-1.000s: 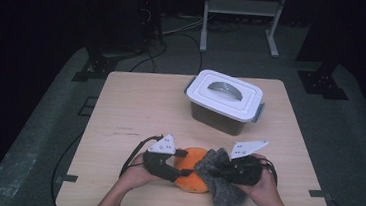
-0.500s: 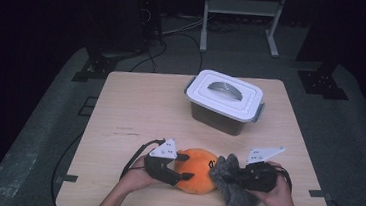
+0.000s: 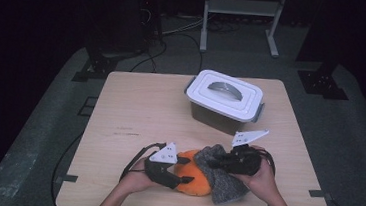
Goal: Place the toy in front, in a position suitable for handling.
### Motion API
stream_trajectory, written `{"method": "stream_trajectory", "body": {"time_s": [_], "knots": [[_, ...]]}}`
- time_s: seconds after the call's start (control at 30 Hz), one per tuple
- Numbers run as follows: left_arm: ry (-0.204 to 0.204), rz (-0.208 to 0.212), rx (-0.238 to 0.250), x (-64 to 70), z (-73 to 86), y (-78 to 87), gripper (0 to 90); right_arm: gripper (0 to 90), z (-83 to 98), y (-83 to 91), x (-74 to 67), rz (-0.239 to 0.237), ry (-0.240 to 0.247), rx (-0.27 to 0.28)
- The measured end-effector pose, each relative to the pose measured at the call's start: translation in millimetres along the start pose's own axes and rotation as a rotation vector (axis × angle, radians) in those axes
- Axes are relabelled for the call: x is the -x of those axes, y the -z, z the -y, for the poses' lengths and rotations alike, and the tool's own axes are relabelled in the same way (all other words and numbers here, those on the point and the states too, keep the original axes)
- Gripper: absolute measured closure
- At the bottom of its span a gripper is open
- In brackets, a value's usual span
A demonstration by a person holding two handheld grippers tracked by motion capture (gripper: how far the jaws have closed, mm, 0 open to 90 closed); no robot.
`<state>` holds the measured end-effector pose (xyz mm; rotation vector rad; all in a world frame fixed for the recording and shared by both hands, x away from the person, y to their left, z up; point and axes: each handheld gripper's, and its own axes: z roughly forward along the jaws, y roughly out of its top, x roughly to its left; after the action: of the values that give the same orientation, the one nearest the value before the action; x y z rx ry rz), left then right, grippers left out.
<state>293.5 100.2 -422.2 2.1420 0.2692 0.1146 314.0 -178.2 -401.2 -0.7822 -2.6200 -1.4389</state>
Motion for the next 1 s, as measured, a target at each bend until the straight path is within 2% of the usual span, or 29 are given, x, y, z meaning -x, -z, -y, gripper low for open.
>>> {"method": "stream_trajectory", "body": {"time_s": [0.13,0.2,0.27,0.33,0.47,0.63,0.7,0.8,1.0], "knots": [[-0.004,0.004,0.004,-0.7,-1.4,1.2,40.0,76.1,12.1,7.0,3.3,0.003,-0.023,-0.008],[0.003,0.005,0.040,-1.6,-5.1,4.8,38.2,76.1,17.9,9.2,3.5,0.001,-0.032,-0.011],[0.021,-0.028,0.070,-2.7,-9.0,7.6,32.0,76.1,24.6,10.8,2.6,-0.001,-0.044,-0.006],[0.023,-0.036,0.077,-3.2,-10.1,7.0,32.2,76.1,30.8,11.9,2.3,-0.006,-0.054,0.004],[-0.005,-0.048,0.037,-0.2,-8.4,-1.0,33.2,75.8,37.7,15.1,2.3,-0.005,-0.060,-0.003],[-0.018,-0.043,0.033,1.5,-6.9,-2.3,37.0,75.6,45.2,20.7,7.2,-0.014,-0.080,-0.018],[-0.020,-0.042,0.029,1.6,-6.1,-2.8,38.0,75.8,42.1,25.0,6.8,-0.008,-0.076,-0.008],[-0.029,-0.037,0.024,2.2,-6.2,-2.7,38.8,75.8,28.1,27.2,3.3,0.008,-0.043,0.000],[-0.051,-0.033,0.014,5.8,-7.2,-3.2,40.3,75.9,-10.9,13.5,-2.7,0.007,0.028,-0.008]]}}
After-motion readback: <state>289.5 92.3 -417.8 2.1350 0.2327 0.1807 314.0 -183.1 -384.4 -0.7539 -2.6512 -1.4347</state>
